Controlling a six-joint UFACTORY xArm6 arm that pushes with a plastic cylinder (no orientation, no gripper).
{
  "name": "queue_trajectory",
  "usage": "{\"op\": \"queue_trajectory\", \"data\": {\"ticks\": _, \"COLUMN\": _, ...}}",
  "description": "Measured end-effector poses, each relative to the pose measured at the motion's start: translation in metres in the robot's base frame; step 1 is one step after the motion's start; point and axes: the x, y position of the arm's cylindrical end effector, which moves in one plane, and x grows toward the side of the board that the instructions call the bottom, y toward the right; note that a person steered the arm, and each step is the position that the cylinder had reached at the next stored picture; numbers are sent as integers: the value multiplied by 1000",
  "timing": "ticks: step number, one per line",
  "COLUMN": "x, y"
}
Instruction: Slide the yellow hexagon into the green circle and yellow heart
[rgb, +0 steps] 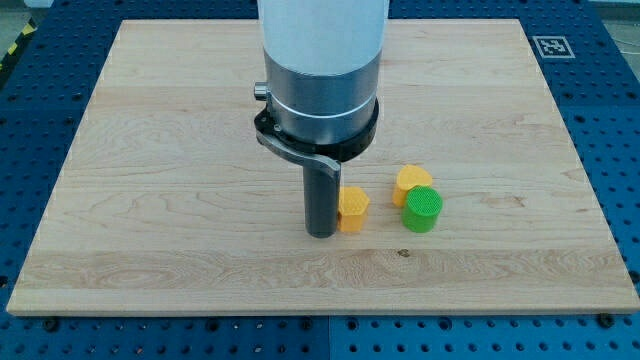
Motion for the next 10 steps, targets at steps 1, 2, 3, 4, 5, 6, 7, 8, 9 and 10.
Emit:
{"op": "queue_trajectory", "data": {"ticks": 1, "x": -2, "y": -3}}
{"op": "queue_trajectory", "data": {"ticks": 2, "x": -2, "y": -1}}
{"op": "queue_trajectory", "data": {"ticks": 3, "x": -2, "y": 10}}
{"op": "queue_trajectory", "data": {"ticks": 4, "x": -4, "y": 11}}
{"op": "queue_trajectory", "data": {"ticks": 5, "x": -9, "y": 9}}
{"op": "queue_trajectory", "data": {"ticks": 6, "x": -10, "y": 15}}
{"op": "queue_trajectory", "data": {"ticks": 7, "x": -10, "y": 46}}
{"op": "queue_trajectory", "data": {"ticks": 8, "x": -10, "y": 53}}
{"op": "queue_trajectory", "data": {"ticks": 9, "x": -10, "y": 53}}
{"op": "queue_trajectory", "data": {"ticks": 10, "x": -16, "y": 35}}
